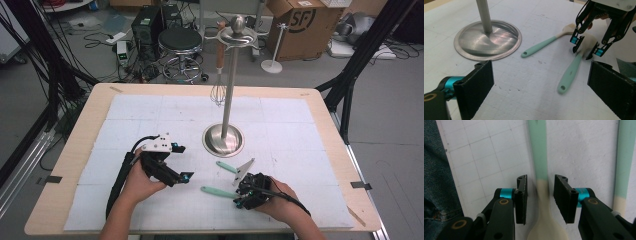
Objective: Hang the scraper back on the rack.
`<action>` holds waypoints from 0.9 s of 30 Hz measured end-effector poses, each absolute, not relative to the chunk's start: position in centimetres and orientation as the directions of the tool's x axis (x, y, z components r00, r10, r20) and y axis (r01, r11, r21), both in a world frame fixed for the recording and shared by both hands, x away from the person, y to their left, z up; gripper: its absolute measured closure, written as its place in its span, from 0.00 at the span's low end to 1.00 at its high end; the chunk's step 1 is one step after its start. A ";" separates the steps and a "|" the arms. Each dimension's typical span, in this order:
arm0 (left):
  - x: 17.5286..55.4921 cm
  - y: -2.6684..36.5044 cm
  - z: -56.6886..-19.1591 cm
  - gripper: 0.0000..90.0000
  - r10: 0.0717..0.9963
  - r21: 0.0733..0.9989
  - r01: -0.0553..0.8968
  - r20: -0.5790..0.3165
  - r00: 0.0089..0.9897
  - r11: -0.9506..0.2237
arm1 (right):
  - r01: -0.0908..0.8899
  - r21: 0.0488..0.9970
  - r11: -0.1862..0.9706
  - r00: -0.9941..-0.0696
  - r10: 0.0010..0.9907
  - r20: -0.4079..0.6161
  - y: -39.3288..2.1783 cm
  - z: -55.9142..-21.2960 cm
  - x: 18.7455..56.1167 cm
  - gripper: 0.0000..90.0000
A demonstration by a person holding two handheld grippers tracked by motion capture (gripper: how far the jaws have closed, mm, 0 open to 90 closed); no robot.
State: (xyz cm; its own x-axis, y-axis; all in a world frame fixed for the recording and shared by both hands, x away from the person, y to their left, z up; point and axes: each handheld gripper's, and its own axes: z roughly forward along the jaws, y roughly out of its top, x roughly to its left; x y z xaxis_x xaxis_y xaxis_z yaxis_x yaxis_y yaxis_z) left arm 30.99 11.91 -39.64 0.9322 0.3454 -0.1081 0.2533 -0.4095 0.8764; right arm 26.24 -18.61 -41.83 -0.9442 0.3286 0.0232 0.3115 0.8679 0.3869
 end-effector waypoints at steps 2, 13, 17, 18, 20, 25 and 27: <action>31.0 11.9 -39.6 0.08 0.345 0.876 0.249 -0.103 0.933 -0.412 | 0.311 0.386 0.868 -0.944 0.330 0.018 -18.6 -41.8 26.2 0.73; 31.0 12.1 -39.5 0.08 0.340 0.877 0.245 -0.101 0.935 -0.413 | 0.304 0.401 0.864 -0.941 0.338 -0.014 -18.6 -41.8 25.9 0.90; 30.9 12.1 -39.5 0.08 0.344 0.879 0.247 -0.103 0.933 -0.409 | 0.311 0.436 0.845 -0.938 0.348 -0.006 -19.1 -42.0 25.8 0.90; 31.0 12.1 -39.5 0.08 0.343 0.879 0.247 -0.104 0.934 -0.408 | 0.313 0.450 0.837 -0.937 0.350 0.000 -19.3 -42.0 25.8 0.91; 31.0 12.2 -39.5 0.08 0.348 0.880 0.250 -0.105 0.932 -0.404 | 0.320 0.474 0.820 -0.934 0.357 0.013 -19.6 -42.0 25.8 0.91; 31.0 12.3 -39.4 0.08 0.347 0.883 0.252 -0.109 0.931 -0.397 | 0.323 0.589 0.741 -0.927 0.373 0.039 -21.0 -40.8 26.1 0.91; 31.0 12.3 -39.4 0.08 0.347 0.882 0.250 -0.107 0.932 -0.399 | 0.322 0.641 0.697 -0.925 0.376 0.057 -21.5 -40.1 26.1 0.91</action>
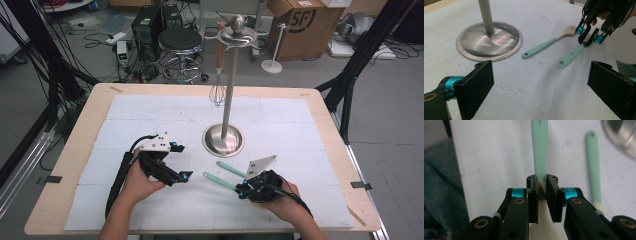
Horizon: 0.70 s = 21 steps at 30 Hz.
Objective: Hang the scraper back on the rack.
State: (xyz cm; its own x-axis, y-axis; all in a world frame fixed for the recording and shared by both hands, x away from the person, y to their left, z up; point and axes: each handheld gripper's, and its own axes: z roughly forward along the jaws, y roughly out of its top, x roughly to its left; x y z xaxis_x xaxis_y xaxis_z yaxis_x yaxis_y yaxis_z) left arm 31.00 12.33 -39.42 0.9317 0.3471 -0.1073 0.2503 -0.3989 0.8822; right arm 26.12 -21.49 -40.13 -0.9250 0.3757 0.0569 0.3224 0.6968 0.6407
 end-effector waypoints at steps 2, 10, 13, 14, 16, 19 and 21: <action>31.0 12.3 -39.4 0.08 0.347 0.883 0.251 -0.109 0.932 -0.397 | 0.317 0.687 0.654 -0.926 0.370 0.075 -21.9 -39.6 26.2 0.91; 31.0 12.3 -39.4 0.08 0.349 0.884 0.252 -0.109 0.931 -0.394 | 0.265 0.813 0.518 -0.933 0.349 0.082 -23.1 -38.0 26.5 0.90; 31.0 12.4 -39.4 0.08 0.349 0.885 0.251 -0.109 0.931 -0.393 | 0.259 0.838 0.480 -0.933 0.349 0.088 -23.5 -37.6 27.0 0.90; 31.0 12.4 -39.4 0.08 0.349 0.885 0.252 -0.111 0.931 -0.391 | 0.259 0.848 0.463 -0.930 0.356 0.090 -23.6 -37.5 27.2 0.90; 31.0 12.4 -39.4 0.08 0.349 0.886 0.252 -0.111 0.931 -0.390 | 0.263 0.860 0.438 -0.928 0.359 0.101 -24.0 -37.4 27.4 0.91; 31.0 12.4 -39.4 0.08 0.350 0.885 0.253 -0.111 0.930 -0.391 | 0.259 0.879 0.401 -0.926 0.361 0.108 -24.3 -37.1 27.7 0.90; 31.0 12.4 -39.5 0.08 0.351 0.885 0.253 -0.111 0.930 -0.391 | 0.255 0.887 0.386 -0.926 0.361 0.109 -24.4 -36.9 27.9 0.90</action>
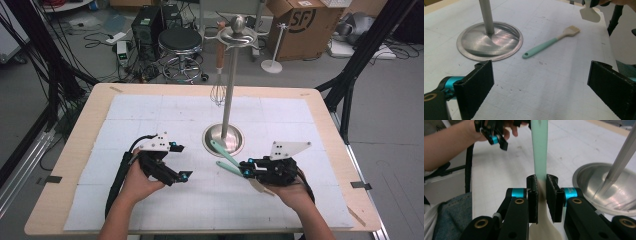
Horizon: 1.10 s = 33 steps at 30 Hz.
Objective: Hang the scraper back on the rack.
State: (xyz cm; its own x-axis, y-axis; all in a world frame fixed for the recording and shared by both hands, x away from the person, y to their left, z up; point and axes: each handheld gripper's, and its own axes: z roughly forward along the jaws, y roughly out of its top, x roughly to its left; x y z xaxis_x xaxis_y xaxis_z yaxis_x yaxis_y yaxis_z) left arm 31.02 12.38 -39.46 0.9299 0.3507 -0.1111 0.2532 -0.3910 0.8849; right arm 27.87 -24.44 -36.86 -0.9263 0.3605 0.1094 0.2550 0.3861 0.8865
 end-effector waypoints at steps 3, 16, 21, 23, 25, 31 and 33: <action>31.0 12.4 -39.5 0.08 0.350 0.885 0.253 -0.111 0.930 -0.391 | 0.238 0.899 0.369 -0.926 0.364 0.097 -24.6 -36.3 28.1 0.90; 31.0 12.5 -39.4 0.08 0.346 0.886 0.251 -0.112 0.931 -0.390 | 0.179 0.950 0.257 -0.925 0.372 0.074 -26.1 -34.1 29.3 0.90; 31.1 12.5 -39.5 0.08 0.346 0.883 0.251 -0.109 0.932 -0.396 | 0.165 0.961 0.223 -0.921 0.383 0.069 -27.3 -32.9 29.7 0.90; 31.0 12.4 -39.5 0.08 0.349 0.885 0.254 -0.114 0.930 -0.390 | 0.157 0.966 0.204 -0.921 0.384 0.068 -27.7 -32.3 29.8 0.90; 31.1 12.4 -39.5 0.08 0.347 0.885 0.254 -0.114 0.931 -0.390 | 0.145 0.970 0.197 -0.920 0.387 0.059 -28.0 -31.7 30.0 0.90; 31.0 12.5 -39.4 0.08 0.349 0.887 0.252 -0.112 0.930 -0.387 | 0.116 0.978 0.171 -0.923 0.383 0.043 -28.6 -30.4 30.3 0.90; 31.0 12.5 -39.5 0.08 0.348 0.886 0.255 -0.115 0.930 -0.388 | 0.113 0.979 0.168 -0.923 0.382 0.041 -28.8 -30.2 30.4 0.90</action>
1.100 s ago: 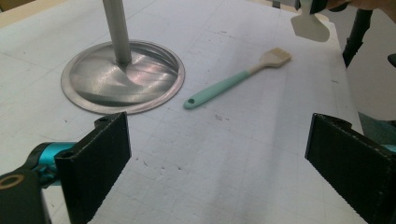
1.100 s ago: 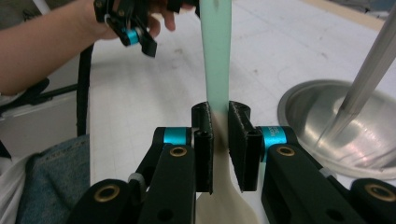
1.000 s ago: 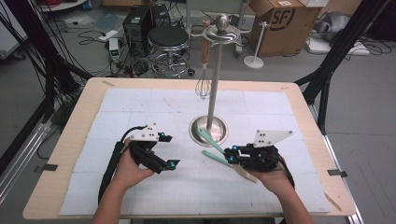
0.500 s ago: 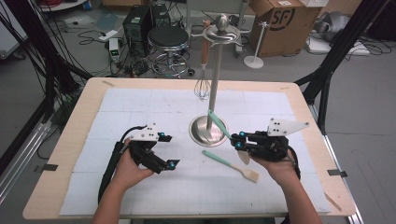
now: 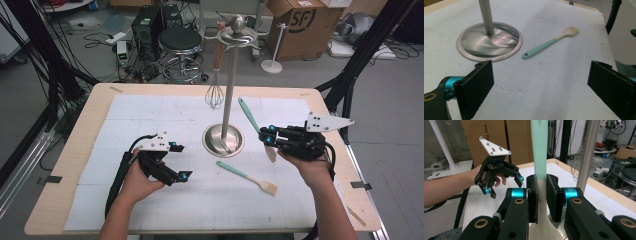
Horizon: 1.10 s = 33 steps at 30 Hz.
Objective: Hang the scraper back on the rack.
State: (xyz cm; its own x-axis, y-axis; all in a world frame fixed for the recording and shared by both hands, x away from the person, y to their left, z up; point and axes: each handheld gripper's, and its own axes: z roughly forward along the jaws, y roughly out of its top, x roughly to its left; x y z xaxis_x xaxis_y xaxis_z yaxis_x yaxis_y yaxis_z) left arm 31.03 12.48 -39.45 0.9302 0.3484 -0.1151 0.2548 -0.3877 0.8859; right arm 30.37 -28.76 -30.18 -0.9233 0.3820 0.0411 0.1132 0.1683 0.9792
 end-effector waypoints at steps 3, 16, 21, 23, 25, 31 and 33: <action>31.0 12.5 -39.4 0.08 0.349 0.887 0.253 -0.113 0.930 -0.387 | 0.110 0.980 0.167 -0.923 0.382 0.039 -29.0 -29.9 30.5 0.90; 31.0 12.5 -39.4 0.08 0.347 0.888 0.255 -0.117 0.931 -0.383 | 0.063 0.986 0.154 -0.913 0.409 -0.006 -30.2 -27.2 30.9 0.90; 31.1 12.5 -39.4 0.08 0.345 0.887 0.252 -0.115 0.932 -0.386 | 0.047 0.987 0.155 -0.905 0.425 -0.024 -30.6 -26.0 31.0 0.90; 31.1 12.5 -39.4 0.08 0.347 0.887 0.254 -0.115 0.931 -0.386 | 0.039 0.986 0.160 -0.901 0.432 -0.034 -30.7 -25.6 31.2 0.90; 31.1 12.5 -39.5 0.08 0.345 0.887 0.252 -0.114 0.932 -0.387 | 0.035 0.986 0.164 -0.899 0.436 -0.041 -30.9 -25.1 31.4 0.90; 31.1 12.4 -39.5 0.08 0.347 0.886 0.258 -0.121 0.930 -0.384 | 0.022 0.984 0.179 -0.890 0.452 -0.062 -31.4 -23.7 31.6 0.90; 31.1 12.4 -39.5 0.08 0.347 0.885 0.257 -0.118 0.930 -0.387 | 0.017 0.983 0.181 -0.886 0.459 -0.069 -31.5 -23.3 31.8 0.90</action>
